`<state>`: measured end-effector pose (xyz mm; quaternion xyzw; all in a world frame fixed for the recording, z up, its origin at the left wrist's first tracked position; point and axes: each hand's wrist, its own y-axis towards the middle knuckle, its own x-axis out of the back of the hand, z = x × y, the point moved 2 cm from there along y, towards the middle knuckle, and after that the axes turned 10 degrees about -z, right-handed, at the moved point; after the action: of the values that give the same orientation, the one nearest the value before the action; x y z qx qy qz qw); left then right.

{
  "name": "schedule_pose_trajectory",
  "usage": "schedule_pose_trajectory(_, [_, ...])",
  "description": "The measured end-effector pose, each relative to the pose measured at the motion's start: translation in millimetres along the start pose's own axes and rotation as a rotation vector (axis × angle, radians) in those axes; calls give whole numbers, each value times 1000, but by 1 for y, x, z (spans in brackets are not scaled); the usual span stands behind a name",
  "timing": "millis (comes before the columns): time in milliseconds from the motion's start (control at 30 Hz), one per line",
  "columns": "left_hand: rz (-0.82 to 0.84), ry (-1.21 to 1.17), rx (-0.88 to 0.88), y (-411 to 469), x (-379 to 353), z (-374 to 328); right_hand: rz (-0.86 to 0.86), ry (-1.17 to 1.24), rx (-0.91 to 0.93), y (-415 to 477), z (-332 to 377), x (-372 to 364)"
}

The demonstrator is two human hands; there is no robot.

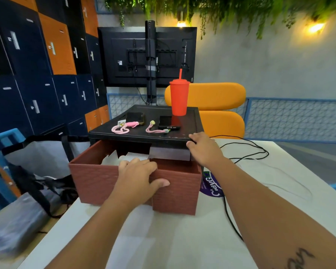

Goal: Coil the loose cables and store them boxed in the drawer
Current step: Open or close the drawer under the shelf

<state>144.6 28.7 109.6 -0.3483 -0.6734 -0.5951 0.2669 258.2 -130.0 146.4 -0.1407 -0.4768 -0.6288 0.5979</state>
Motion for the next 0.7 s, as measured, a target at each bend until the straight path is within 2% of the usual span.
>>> schedule_pose_trajectory(200, [108,107,25,20,-12,-1,30,-4,25,-3,-1,2])
schedule_pose_trajectory(400, [65,139,24,14,-14,-4,71,84,60,-12,-17,-1])
schedule_pose_trajectory(500, [40,149,17,15,-12,-2,12,185,57,-24,-39,4])
schedule_pose_trajectory(600, [8,122,22,13,-14,-1,-91,103,-166,-41,-97,10])
schedule_pose_trajectory(700, [-5,140,14,10,-16,-1,-28,-246,-464,-74,-176,21])
